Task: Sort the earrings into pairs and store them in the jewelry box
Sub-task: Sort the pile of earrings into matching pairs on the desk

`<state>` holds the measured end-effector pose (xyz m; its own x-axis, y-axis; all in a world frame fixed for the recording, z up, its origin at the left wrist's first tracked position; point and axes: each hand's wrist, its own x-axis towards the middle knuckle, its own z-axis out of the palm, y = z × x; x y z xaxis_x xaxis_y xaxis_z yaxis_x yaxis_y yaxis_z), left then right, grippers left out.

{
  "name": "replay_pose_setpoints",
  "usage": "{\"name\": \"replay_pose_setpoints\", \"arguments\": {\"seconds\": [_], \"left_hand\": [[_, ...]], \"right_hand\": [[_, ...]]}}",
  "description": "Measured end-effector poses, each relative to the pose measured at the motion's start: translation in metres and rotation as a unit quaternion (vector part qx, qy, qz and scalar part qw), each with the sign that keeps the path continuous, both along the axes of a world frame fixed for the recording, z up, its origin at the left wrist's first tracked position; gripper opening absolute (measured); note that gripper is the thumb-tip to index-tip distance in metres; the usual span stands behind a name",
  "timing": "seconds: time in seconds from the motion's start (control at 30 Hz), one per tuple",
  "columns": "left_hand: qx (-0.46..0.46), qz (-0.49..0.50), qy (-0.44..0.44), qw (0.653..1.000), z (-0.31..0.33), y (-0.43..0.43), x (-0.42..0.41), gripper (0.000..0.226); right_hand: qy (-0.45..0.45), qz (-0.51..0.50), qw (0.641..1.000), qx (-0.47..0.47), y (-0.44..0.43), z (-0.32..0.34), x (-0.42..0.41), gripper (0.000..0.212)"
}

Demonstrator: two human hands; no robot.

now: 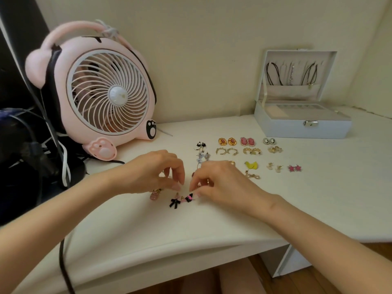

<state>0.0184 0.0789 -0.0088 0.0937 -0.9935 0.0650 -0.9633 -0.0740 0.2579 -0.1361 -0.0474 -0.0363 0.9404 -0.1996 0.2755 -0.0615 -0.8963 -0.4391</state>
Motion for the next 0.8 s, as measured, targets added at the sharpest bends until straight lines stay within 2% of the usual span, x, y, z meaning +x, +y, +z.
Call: {"name": "replay_pose_setpoints", "arguments": {"seconds": [0.2,0.43,0.63,0.8], "left_hand": [[0.016,0.005,-0.020,1.000,-0.015,0.006,-0.001,0.007],[0.014,0.023,-0.016,1.000,-0.018,0.002,-0.005,0.022],[-0.022,0.043,-0.008,0.999,-0.016,0.005,-0.006,0.005],[-0.025,0.057,0.021,0.998,-0.012,0.007,-0.005,0.004]], "right_hand": [[0.013,0.007,1.000,-0.005,0.014,-0.006,0.004,0.013],[0.001,-0.021,1.000,0.009,0.017,-0.008,0.010,0.006],[-0.007,-0.038,0.999,0.038,0.016,-0.007,0.008,0.004],[0.014,-0.025,0.999,0.030,0.020,-0.007,0.009,0.006]]}}
